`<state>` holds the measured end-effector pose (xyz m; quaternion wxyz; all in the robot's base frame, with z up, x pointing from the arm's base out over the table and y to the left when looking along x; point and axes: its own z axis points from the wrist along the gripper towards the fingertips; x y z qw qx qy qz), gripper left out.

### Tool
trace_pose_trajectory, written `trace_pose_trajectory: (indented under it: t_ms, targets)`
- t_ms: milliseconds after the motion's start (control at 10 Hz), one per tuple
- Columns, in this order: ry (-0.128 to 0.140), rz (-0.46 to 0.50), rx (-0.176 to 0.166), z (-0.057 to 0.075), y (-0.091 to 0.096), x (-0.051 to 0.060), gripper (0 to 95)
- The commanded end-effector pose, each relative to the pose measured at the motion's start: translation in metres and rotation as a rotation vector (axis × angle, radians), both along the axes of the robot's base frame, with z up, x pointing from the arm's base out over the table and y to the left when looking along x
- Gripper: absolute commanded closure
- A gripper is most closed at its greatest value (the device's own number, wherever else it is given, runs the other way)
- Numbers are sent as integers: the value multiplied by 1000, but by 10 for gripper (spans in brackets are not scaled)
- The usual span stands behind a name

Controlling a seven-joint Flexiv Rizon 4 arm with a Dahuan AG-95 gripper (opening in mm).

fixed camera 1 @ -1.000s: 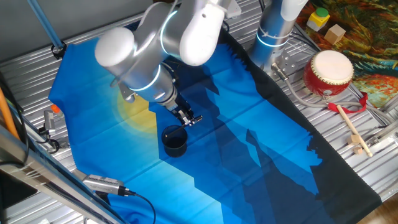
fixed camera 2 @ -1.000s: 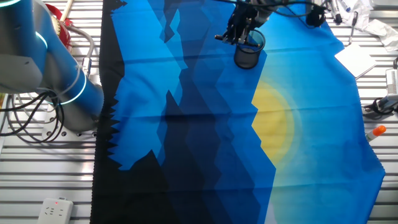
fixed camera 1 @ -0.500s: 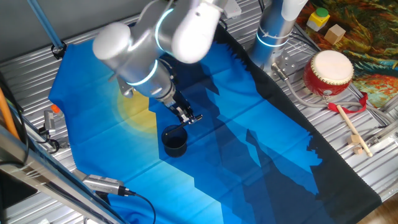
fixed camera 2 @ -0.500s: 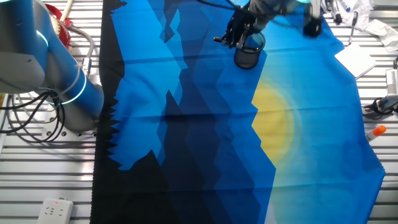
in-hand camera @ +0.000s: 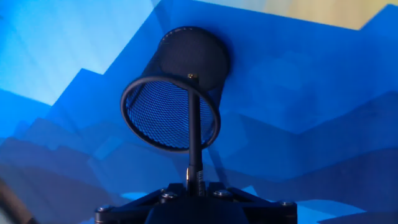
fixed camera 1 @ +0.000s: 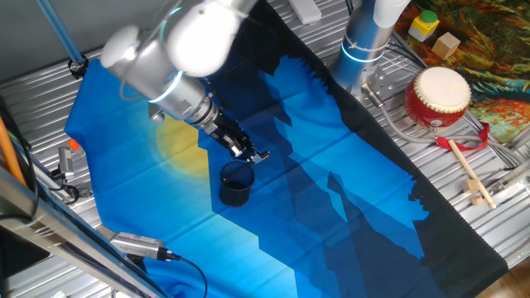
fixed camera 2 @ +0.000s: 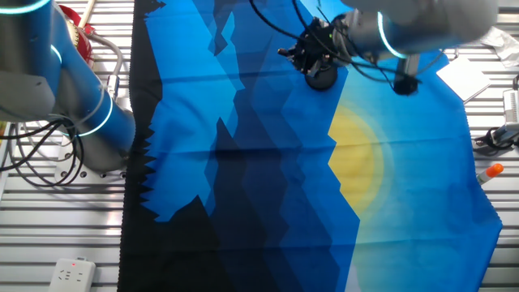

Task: Put the pen into the pen holder

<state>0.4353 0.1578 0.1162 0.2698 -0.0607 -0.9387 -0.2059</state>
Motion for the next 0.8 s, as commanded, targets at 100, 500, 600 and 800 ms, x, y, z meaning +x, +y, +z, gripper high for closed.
trace_pose_trajectory:
  t_ms: [100, 500, 600, 800]
  targets:
    - [-71, 83, -35, 1, 0, -2, 0]
    - [-103, 109, -55, 13, -3, 3, 0]
    - [-104, 112, -58, 16, -2, 4, 0]
    - [-105, 117, -72, 17, -1, 5, 0]
